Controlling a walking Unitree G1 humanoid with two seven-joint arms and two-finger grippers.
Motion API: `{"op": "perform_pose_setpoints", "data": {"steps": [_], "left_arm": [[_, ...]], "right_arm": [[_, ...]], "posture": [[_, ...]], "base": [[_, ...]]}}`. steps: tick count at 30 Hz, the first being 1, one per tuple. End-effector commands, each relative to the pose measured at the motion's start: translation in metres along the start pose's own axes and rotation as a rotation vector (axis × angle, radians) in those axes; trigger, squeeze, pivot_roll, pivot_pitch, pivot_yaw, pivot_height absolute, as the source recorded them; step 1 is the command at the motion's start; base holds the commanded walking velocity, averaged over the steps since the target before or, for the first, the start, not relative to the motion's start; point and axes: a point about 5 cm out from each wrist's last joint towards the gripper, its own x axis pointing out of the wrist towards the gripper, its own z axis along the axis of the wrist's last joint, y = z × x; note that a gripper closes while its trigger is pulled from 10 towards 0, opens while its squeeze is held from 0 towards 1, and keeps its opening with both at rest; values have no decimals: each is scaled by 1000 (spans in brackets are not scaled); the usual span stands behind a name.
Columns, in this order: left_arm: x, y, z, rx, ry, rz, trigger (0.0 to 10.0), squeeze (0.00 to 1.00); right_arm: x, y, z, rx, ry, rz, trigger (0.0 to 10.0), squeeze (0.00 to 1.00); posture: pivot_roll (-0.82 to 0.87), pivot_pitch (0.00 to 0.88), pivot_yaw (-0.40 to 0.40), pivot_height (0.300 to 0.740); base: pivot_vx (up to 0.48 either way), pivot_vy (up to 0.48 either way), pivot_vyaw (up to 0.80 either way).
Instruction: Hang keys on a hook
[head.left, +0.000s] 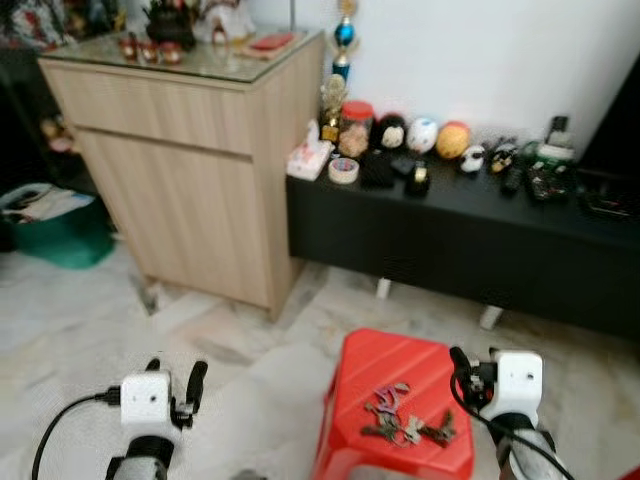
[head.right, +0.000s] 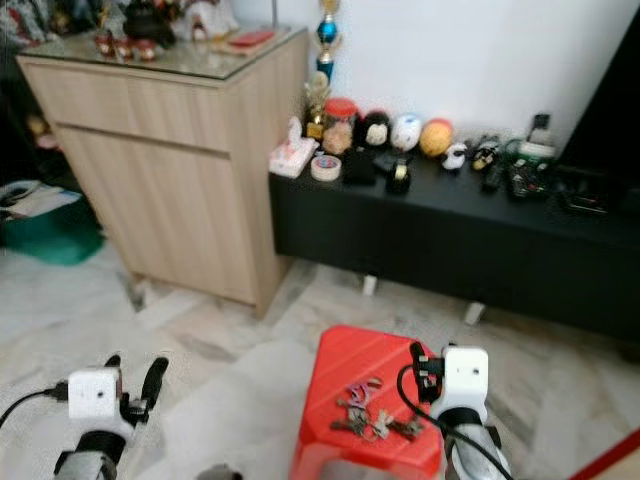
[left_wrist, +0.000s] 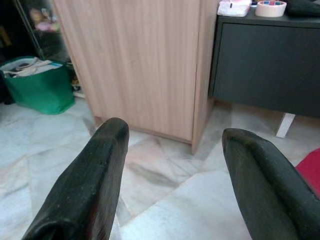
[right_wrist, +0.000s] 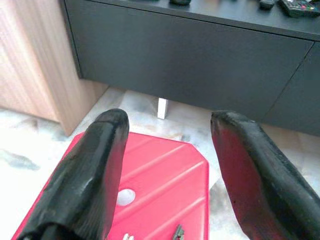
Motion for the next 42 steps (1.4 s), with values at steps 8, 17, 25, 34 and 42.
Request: {"op": "perform_pose_setpoints", "data": {"steps": [8, 17, 25, 34, 42], "left_arm": [[4, -4, 2, 17, 6, -14, 10000, 0], [6, -7, 4, 2, 7, -36, 10000, 0], [6, -5, 4, 0, 10, -20, 10000, 0], [6, -3, 4, -2, 8, -15, 10000, 0], [6, -4, 4, 1, 7, -24, 10000, 0]], "right_arm": [[2, -4, 1, 3, 8, 4, 10000, 0], [3, -6, -2, -6, 33, 13, 10000, 0], [3, -7, -6, -3, 46, 16, 10000, 0], [6, -6, -6, 7, 50, 21, 10000, 0], [4, -5, -8, -28, 43, 46, 10000, 0]], "posture": [[103, 0, -76, 648], [108, 0, -76, 648], [111, 0, -78, 648], [109, 0, -74, 623], [104, 0, -73, 618]], "base": [[0, 0, 0], [0, 0, 0], [0, 0, 0], [0, 0, 0], [0, 0, 0]]}}
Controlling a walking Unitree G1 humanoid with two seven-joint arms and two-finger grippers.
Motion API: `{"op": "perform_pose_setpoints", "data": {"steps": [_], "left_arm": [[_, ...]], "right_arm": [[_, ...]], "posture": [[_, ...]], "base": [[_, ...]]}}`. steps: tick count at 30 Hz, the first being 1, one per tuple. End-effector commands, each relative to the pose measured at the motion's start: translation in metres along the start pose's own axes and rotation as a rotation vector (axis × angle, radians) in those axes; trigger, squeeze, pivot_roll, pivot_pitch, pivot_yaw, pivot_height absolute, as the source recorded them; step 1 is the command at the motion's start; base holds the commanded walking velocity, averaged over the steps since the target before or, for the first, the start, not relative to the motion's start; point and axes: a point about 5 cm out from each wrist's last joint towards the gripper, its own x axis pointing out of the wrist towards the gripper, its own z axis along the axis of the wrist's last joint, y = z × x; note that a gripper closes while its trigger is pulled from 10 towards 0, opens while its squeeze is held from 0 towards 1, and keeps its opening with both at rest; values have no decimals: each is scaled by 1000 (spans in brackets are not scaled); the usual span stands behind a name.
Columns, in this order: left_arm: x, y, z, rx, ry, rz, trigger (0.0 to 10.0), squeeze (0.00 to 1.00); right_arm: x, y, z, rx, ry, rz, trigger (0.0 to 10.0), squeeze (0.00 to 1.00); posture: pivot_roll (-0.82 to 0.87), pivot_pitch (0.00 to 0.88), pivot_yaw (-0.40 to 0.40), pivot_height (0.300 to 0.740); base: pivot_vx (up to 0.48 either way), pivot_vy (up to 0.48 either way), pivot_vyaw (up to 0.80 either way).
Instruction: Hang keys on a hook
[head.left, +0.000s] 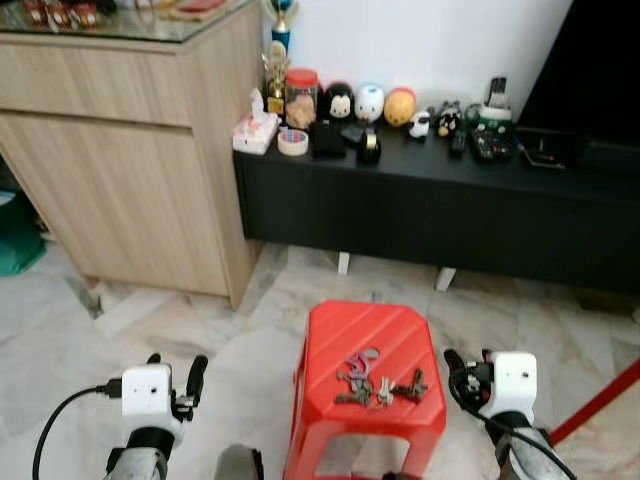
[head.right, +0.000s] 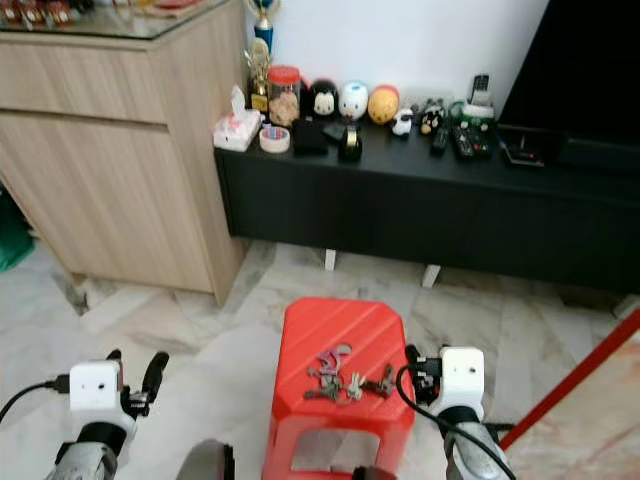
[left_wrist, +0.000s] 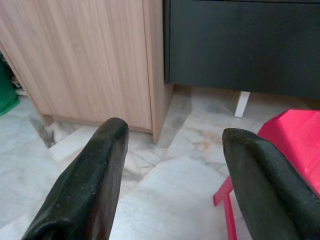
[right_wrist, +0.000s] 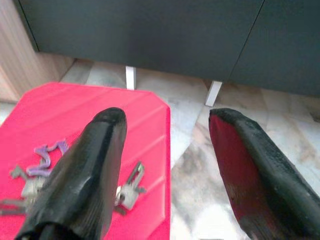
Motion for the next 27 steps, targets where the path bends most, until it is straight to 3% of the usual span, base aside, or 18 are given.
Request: {"op": "perform_pose_setpoints", "data": {"steps": [1, 12, 24, 27], "left_arm": [[0, -1, 2, 8, -3, -13, 10000, 0], [-2, -1, 1, 16, 2, -17, 10000, 0], [-3, 0, 2, 22, 5, -29, 10000, 0], [-1, 0, 3, 21, 3, -33, 10000, 0]], "right_arm": [[-2, -3, -4, -29, 12, 5, 10000, 0], [-6, -3, -10, -2, 26, 25, 10000, 0], [-7, 0, -15, 4, 35, 27, 10000, 0], [-8, 0, -15, 4, 33, 23, 10000, 0]], "posture": [[104, 0, -73, 618], [111, 0, -76, 618], [110, 0, -66, 618], [104, 0, -64, 618]], "base": [[0, 0, 0], [0, 0, 727], [0, 0, 0], [0, 0, 800]]}}
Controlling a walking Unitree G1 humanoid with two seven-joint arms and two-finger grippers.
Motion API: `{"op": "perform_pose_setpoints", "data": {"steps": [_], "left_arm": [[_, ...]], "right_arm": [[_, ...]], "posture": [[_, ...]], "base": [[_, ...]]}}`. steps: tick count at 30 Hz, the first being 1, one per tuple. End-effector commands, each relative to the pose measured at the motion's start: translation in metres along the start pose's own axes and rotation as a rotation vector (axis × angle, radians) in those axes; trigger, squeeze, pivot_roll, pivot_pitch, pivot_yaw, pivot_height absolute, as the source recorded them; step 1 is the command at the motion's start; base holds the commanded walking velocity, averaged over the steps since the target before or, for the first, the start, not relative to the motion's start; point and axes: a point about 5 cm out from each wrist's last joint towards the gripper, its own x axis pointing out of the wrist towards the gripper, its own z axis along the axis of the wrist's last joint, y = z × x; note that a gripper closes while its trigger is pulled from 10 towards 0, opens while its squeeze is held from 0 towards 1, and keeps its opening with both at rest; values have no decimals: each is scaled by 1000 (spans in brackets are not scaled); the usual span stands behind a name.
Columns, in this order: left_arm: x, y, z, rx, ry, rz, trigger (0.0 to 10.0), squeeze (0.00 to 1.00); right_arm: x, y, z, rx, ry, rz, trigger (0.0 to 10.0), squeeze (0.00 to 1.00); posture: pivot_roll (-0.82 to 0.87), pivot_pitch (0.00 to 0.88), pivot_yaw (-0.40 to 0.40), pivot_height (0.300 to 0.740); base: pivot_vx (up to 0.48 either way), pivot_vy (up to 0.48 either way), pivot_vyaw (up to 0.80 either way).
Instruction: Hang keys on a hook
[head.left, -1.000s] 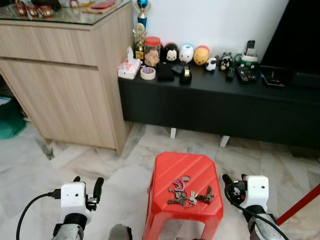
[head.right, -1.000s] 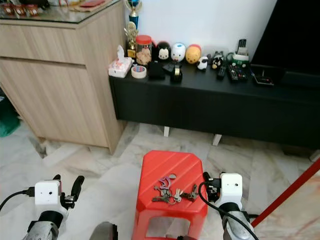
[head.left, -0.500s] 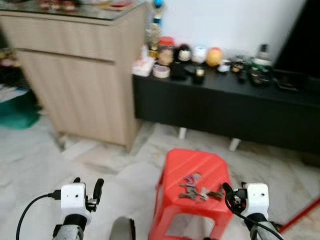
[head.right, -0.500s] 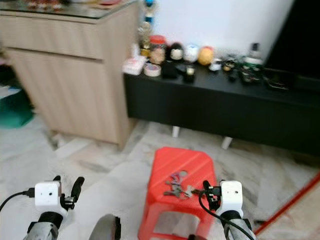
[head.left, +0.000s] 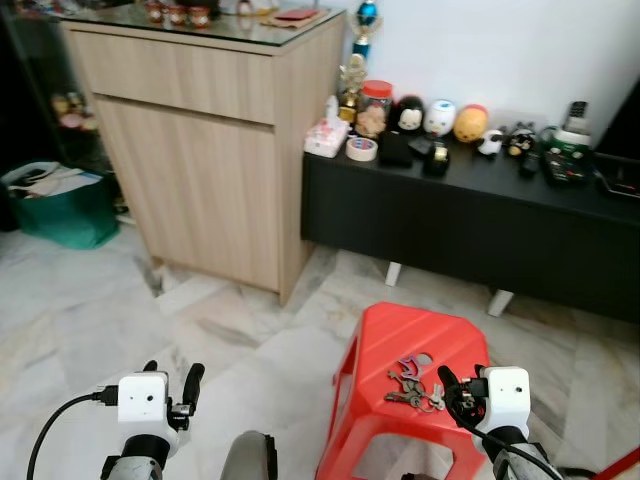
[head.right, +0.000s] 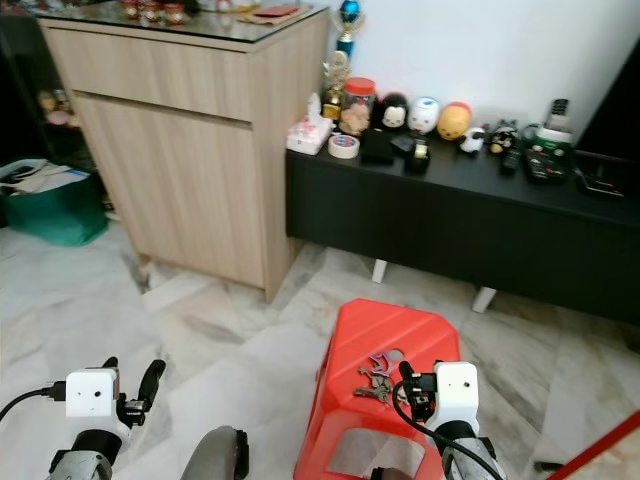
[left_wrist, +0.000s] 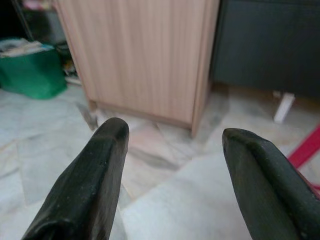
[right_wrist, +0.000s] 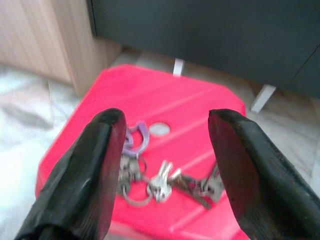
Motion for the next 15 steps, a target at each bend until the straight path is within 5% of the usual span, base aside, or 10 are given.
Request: {"op": "perform_pose_setpoints", "data": {"steps": [1, 6, 15], "left_arm": [[-2, 1, 0, 10, 10, -5, 10000, 0], [0, 1, 2, 6, 8, -9, 10000, 0], [2, 4, 2, -1, 14, -31, 10000, 0]], "right_arm": [[3, 1, 6, 1, -24, 4, 10000, 0], [5, -2, 2, 42, -9, -34, 10000, 0], [6, -29, -9, 227, 38, -324, 10000, 0]], "posture": [[104, 0, -64, 618], [112, 0, -59, 618], [112, 0, -58, 618]], "base": [[0, 0, 800], [0, 0, 268], [0, 0, 0]]}}
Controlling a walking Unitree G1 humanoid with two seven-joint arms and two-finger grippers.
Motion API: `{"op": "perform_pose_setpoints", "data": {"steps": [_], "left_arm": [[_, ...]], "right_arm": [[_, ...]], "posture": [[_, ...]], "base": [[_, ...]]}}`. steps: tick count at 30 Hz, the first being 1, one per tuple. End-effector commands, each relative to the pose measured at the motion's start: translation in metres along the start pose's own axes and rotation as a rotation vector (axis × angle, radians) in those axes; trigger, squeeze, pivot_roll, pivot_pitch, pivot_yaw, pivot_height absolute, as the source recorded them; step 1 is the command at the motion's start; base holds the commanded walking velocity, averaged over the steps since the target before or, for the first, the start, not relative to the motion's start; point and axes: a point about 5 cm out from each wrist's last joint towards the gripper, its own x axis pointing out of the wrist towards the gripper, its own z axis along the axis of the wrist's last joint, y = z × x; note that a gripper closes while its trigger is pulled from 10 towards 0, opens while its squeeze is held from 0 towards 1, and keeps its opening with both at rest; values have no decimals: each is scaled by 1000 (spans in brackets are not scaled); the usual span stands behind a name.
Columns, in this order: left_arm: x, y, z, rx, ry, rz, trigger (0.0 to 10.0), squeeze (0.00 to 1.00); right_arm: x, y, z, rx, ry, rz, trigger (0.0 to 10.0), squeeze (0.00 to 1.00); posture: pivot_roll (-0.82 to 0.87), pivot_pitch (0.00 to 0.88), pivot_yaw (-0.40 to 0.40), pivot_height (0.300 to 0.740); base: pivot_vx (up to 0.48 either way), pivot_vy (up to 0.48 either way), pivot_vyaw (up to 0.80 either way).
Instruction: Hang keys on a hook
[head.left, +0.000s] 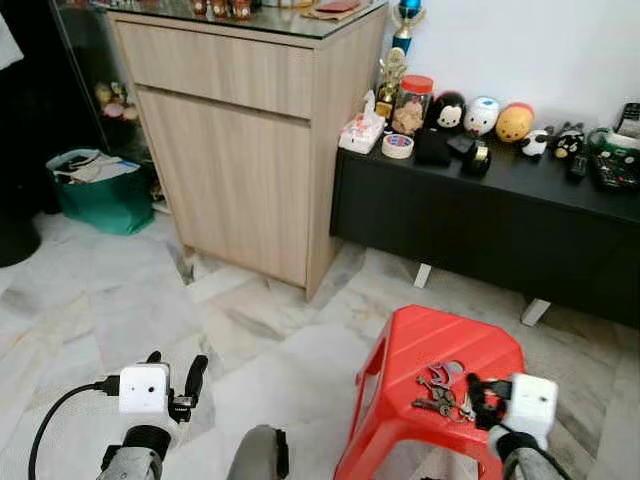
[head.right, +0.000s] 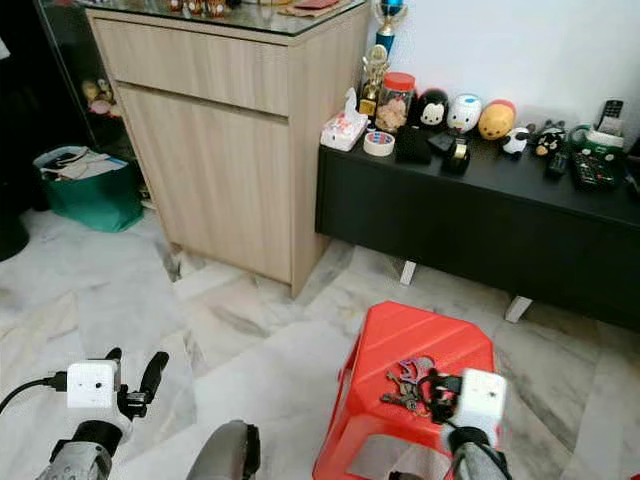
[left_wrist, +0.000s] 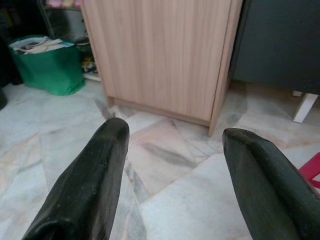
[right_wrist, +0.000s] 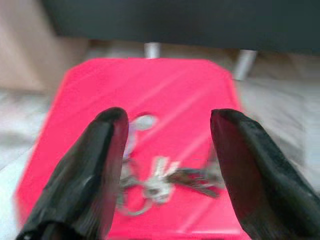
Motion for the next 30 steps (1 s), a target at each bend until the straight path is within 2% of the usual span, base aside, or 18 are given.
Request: {"op": "perform_pose_setpoints", "data": {"steps": [1, 12, 30], "left_arm": [[2, -1, 1, -5, 8, -20, 10000, 0], [6, -5, 3, -10, 3, -43, 10000, 0], [6, -4, 2, -4, 9, -45, 10000, 0]], "right_arm": [[1, -5, -1, 36, 12, -49, 10000, 0], [1, 0, -3, 40, 11, -4, 10000, 0], [2, 2, -4, 26, 30, 26, 10000, 0]], "posture": [[112, 0, -58, 618], [105, 0, -57, 618], [108, 0, -57, 618]], "base": [[0, 0, 0], [0, 0, 0], [292, 0, 0]]}}
